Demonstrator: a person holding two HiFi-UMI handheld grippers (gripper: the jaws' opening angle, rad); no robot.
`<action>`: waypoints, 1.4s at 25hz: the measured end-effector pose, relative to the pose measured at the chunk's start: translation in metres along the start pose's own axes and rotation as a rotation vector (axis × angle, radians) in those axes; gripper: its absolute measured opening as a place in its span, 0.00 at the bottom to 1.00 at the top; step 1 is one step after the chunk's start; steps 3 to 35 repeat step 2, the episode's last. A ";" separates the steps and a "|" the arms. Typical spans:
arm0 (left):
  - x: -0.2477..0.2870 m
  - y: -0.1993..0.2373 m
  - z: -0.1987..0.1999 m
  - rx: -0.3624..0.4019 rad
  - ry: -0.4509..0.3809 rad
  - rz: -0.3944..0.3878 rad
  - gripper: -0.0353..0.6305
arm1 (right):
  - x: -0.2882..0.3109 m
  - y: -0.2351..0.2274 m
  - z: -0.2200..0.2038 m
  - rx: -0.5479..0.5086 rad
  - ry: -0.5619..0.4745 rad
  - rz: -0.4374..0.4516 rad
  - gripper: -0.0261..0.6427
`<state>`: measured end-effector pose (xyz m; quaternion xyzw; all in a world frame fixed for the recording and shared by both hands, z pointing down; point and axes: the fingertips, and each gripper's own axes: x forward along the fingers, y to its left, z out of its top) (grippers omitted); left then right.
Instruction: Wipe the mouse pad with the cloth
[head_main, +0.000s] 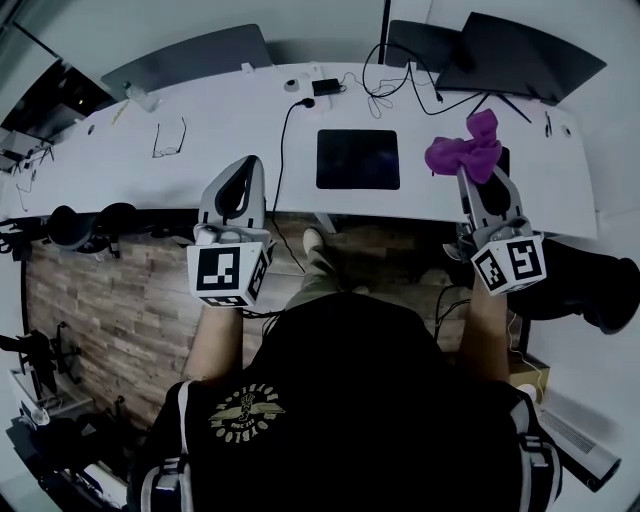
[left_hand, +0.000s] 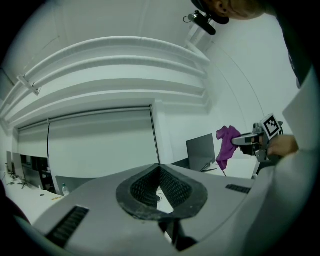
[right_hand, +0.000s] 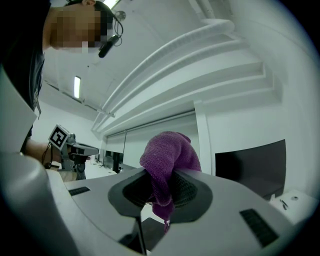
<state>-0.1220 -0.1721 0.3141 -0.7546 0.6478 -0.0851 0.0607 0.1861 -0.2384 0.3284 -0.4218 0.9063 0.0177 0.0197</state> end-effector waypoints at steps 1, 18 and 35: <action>-0.001 -0.001 0.000 0.006 0.003 -0.002 0.06 | -0.001 0.001 -0.001 -0.003 -0.001 0.003 0.16; -0.003 -0.002 0.000 0.013 0.006 -0.003 0.06 | -0.002 0.003 -0.001 -0.007 -0.001 0.006 0.16; -0.003 -0.002 0.000 0.013 0.006 -0.003 0.06 | -0.002 0.003 -0.001 -0.007 -0.001 0.006 0.16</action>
